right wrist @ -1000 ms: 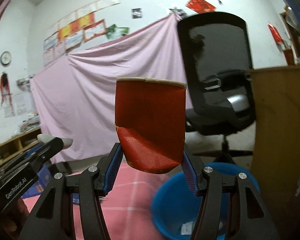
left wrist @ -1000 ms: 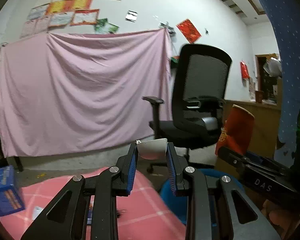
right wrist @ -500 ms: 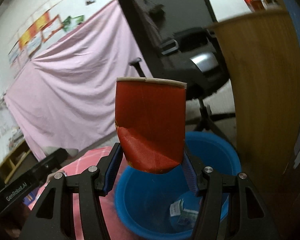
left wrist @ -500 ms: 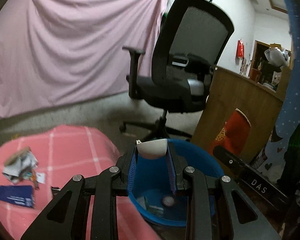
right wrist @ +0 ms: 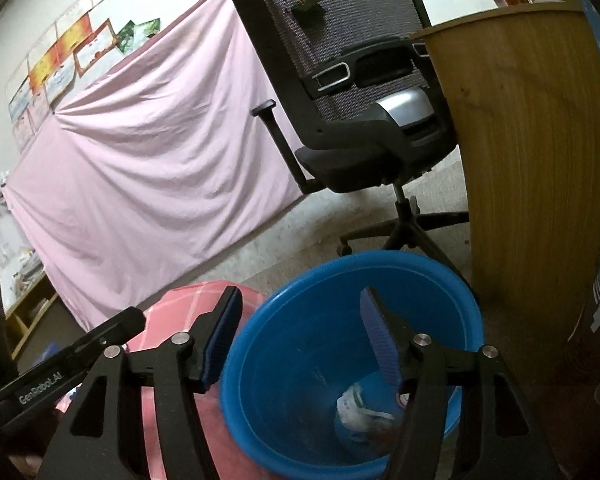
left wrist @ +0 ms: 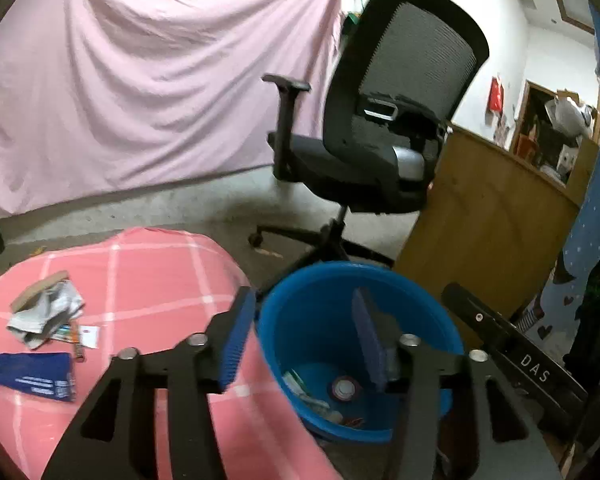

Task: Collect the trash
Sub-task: 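Carry the earbud case and red cup over the blue bucket and open both tools, then move both tools back over the table toward the remaining trash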

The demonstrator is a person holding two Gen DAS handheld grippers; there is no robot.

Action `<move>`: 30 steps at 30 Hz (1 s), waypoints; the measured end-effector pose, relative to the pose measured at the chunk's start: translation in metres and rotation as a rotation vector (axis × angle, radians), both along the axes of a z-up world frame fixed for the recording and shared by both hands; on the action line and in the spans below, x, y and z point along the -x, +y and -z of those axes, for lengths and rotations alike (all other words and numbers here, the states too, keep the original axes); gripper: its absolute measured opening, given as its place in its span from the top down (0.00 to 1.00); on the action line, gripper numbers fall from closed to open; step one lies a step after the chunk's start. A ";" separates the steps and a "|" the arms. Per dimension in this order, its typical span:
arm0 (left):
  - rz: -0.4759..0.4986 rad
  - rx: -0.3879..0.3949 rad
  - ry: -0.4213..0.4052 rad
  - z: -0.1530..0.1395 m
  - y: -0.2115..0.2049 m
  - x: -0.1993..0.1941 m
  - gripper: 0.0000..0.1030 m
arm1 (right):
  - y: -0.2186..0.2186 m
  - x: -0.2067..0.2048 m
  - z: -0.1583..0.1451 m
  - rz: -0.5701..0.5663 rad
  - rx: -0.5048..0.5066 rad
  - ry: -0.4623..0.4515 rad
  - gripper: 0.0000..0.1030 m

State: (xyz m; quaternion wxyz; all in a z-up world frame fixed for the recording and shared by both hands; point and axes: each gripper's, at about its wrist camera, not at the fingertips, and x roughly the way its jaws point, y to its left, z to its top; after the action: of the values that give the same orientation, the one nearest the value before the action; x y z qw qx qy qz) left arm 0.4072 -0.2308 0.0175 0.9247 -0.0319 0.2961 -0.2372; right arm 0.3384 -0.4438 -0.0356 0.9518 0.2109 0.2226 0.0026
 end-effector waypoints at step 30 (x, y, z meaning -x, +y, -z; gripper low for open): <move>-0.354 0.052 -0.327 -0.039 0.138 0.067 0.02 | 0.074 0.037 -0.067 0.051 0.176 -0.397 0.00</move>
State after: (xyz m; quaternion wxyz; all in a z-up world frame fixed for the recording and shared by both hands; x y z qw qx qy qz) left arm 0.3403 -0.0925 0.0569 0.9863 -0.0683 0.1262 -0.0811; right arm 0.3018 -0.3700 0.0313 0.9915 0.1277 0.0246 0.0004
